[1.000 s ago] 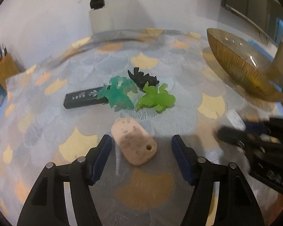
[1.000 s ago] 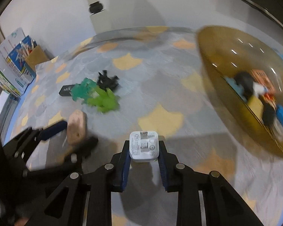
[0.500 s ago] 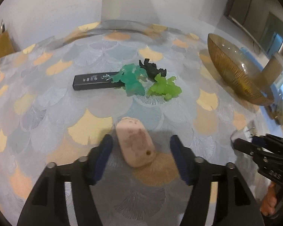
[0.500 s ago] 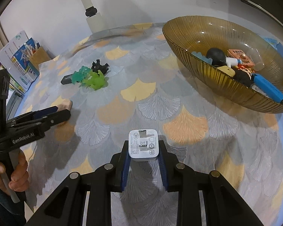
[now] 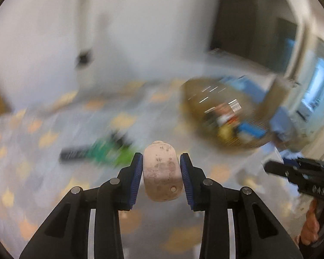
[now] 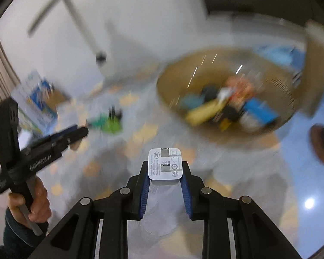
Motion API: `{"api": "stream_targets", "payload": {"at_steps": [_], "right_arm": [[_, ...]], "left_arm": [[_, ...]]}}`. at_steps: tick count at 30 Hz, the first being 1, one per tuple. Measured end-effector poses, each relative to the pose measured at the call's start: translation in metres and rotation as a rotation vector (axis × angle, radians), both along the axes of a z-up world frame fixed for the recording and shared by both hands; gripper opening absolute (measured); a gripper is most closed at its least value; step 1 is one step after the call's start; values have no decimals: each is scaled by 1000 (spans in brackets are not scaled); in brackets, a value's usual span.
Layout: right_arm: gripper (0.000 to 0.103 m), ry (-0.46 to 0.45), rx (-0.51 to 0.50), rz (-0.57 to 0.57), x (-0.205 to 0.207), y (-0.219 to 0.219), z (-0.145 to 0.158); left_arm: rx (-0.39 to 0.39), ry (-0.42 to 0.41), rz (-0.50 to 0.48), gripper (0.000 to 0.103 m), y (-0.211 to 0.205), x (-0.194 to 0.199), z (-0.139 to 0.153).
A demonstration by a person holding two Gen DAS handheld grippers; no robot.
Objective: Organize rigid objects
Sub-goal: 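Carry the plug adapter and pink stone over the amber bowl and release both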
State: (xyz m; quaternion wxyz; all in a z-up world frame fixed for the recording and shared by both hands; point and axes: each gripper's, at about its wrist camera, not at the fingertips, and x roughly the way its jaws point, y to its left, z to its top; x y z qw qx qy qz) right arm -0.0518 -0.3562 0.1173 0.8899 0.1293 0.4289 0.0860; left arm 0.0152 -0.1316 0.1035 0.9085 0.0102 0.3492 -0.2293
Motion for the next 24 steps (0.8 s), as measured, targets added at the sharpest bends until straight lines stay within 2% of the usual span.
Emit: {"api": "stream_targets", "payload": {"at_steps": [3,6,9,12,15,16,18,20,22,24], "right_arm": [[26,-113,-72,-88,-7,-23,40],[26,-187,-161,-204,-4,-50,67],[26,-124,-132,-283,17,-83,61],[26,-39,-90,-297,38,-100,38],[26,15,-60,-294,47,-110,20],[27,25,-55,-302,52,-113,15],[33,16,-54,-320,58,-116,12],[53,18,-67,-341,61,-120,13],[64,-3,-48,-373,51,-125,17],[64,-19,-19,-370,39,-124,20]], "left_arm": [[-20,-57,-85,32,-42,3,30],[-51,-40,-144,32,-80,24,38],[-33,15,-170,32,-112,47,23],[-33,76,-187,32,-132,62,2],[-17,94,-191,34,-140,64,-8],[-10,93,-198,38,-142,64,-8],[3,73,-193,66,-143,58,-5],[7,30,-161,83,-134,53,3],[-15,5,-137,82,-115,49,10],[-37,1,-98,83,-88,43,19]]}}
